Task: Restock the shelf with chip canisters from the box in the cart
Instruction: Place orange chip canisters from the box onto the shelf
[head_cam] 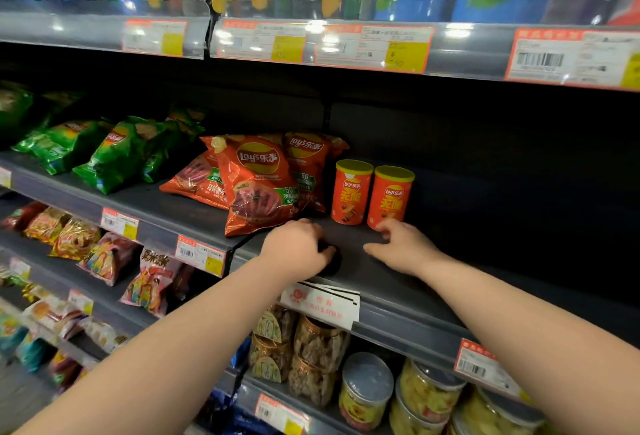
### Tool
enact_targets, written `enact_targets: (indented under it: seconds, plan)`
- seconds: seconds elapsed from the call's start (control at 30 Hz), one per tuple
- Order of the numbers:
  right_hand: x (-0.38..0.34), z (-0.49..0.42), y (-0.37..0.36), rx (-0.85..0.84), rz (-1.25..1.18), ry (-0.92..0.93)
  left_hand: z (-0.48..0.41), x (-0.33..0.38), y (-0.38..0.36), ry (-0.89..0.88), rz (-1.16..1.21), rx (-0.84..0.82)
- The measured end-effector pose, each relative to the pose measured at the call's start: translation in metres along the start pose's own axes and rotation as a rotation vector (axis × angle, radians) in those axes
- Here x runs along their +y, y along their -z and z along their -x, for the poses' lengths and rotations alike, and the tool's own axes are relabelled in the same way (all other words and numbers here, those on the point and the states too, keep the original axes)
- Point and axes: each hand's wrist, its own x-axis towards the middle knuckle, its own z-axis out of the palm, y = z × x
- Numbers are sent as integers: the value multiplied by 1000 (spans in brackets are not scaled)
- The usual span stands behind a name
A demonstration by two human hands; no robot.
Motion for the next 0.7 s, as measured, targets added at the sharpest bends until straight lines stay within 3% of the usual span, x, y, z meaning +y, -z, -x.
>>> enact_targets:
  seconds: [0.2,0.37,0.5,0.7]
  plan:
    - [-32,35,-6,-9,374,293,32,1,6,-11,-68,130]
    - [-56,60,-21,30,401,555,69,-9,5,23,-58,202]
    - [-71,78,-42,43,410,741,103,-19,0,137,-87,134]
    - [-81,103,-89,-99,345,890,160,-37,-18,320,-141,-1]
